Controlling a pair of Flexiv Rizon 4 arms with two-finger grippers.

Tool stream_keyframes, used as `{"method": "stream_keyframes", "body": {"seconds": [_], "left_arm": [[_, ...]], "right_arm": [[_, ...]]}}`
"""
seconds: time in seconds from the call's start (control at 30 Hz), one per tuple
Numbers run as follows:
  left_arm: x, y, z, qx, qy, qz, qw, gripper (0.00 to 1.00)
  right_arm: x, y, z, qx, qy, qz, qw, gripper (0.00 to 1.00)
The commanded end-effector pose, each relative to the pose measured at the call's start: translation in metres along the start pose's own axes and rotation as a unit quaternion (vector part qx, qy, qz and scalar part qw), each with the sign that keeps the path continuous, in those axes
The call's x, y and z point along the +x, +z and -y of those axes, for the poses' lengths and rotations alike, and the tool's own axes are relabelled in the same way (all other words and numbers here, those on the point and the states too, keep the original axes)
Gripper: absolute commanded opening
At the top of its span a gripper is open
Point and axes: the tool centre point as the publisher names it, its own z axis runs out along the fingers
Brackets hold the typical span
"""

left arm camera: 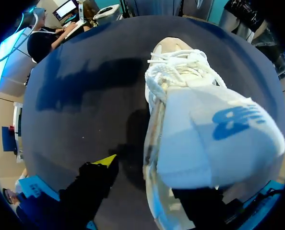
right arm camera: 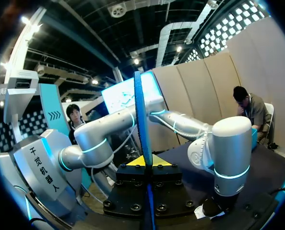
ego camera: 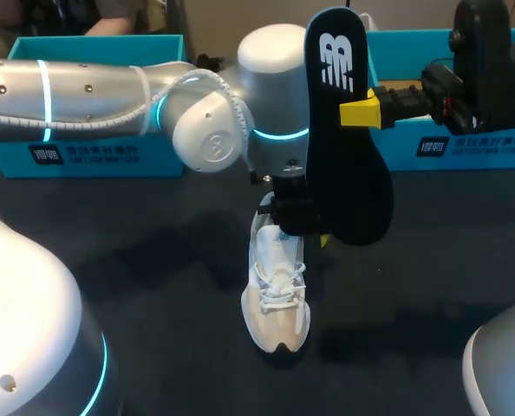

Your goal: Take the shoe out of the shoebox, open the shoe tongue, remove and reinsert the insole, then place the shoe into the shoebox

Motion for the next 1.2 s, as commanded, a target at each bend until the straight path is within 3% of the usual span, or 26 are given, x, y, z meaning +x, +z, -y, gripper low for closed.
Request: {"method": "stream_keyframes", "body": {"seconds": [0.03,0.23,0.3,0.37,0.83,0.87,0.9,0.93,1.0,1.2], "left_arm": [[0.021,-0.036,0.008,-0.028,-0.002,0.065,0.998,1.00],[0.025,-0.089,0.006,-0.039,0.005,0.192,0.981,1.00],[0.027,-0.106,0.004,-0.038,0.019,0.257,0.965,1.00],[0.030,-0.124,0.003,-0.037,0.041,0.352,0.934,1.00],[0.030,-0.124,0.003,-0.037,0.041,0.352,0.934,1.00],[0.029,-0.127,0.002,-0.025,0.071,0.369,0.926,1.00],[0.028,-0.129,-0.001,-0.051,0.051,0.367,0.927,1.00],[0.026,-0.131,-0.004,-0.052,0.068,0.381,0.920,1.00],[0.024,-0.135,-0.013,-0.030,0.078,0.424,0.902,1.00],[0.021,-0.157,-0.022,-0.027,0.105,0.492,0.864,1.00]], "right_arm": [[-0.002,0.003,-0.001,0.002,0.001,0.000,1.000,0.00],[-0.002,0.003,-0.001,0.002,0.001,0.000,1.000,0.00],[-0.002,0.003,-0.001,0.002,0.001,0.000,1.000,0.00],[-0.002,0.003,-0.001,0.002,0.001,0.000,1.000,0.00],[-0.002,0.003,-0.001,0.002,0.001,0.000,1.000,0.00],[-0.002,0.003,-0.001,0.002,0.001,0.000,1.000,0.00],[-0.002,0.003,-0.001,0.002,0.001,0.000,1.000,0.00],[-0.002,0.003,-0.001,0.002,0.001,0.000,1.000,0.00],[-0.002,0.003,-0.001,0.002,0.001,0.000,1.000,0.00],[-0.002,0.003,-0.001,0.002,0.001,0.000,1.000,0.00]]}}
